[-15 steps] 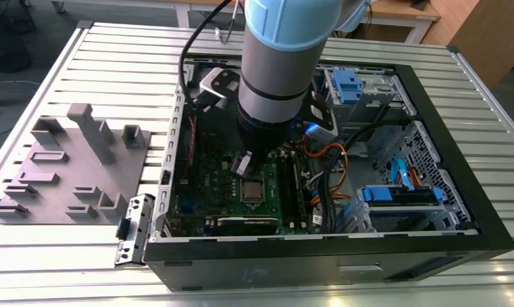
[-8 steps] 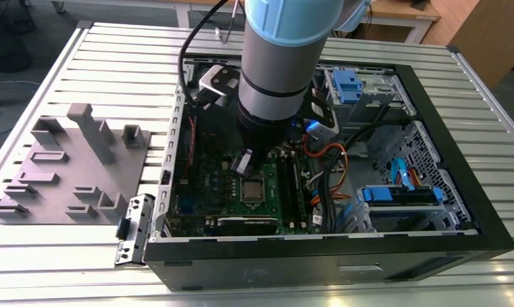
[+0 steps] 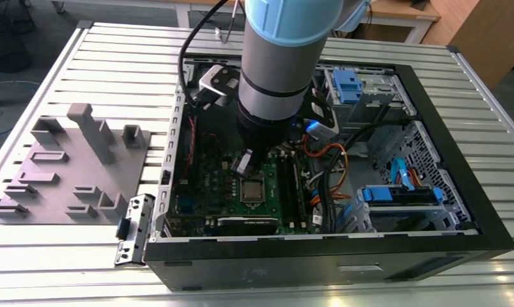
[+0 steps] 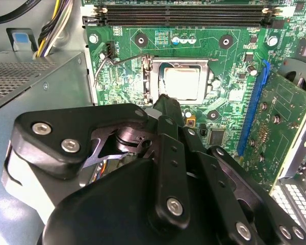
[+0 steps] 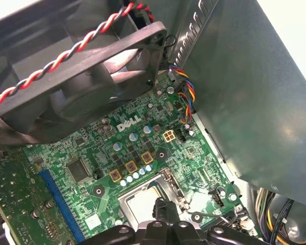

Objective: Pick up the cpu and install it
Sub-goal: 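Install the first cpu locking lever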

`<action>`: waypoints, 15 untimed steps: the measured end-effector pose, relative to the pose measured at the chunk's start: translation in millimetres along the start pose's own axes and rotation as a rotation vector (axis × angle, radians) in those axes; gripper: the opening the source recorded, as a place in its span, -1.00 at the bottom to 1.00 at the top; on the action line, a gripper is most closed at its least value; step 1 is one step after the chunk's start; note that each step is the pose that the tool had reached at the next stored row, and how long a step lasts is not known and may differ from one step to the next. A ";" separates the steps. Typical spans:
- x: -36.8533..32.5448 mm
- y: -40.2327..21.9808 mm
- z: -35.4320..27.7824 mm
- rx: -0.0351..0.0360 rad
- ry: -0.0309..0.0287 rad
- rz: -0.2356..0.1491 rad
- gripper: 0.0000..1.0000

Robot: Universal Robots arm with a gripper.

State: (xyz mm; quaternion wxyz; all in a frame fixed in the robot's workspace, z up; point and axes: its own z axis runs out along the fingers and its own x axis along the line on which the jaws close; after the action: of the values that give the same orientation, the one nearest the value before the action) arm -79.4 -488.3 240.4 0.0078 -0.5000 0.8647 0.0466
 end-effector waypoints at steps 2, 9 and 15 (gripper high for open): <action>0.0 0.0 0.0 0.0000 0.0000 0.000 -0.79; -0.4 0.5 -7.5 -0.0001 0.0001 0.000 -0.79; -1.6 2.0 -26.7 -0.0001 0.0002 0.000 -0.79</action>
State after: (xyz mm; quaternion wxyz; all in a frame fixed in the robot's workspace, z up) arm -79.4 -488.3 267.2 0.0077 -0.5000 0.8647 0.0466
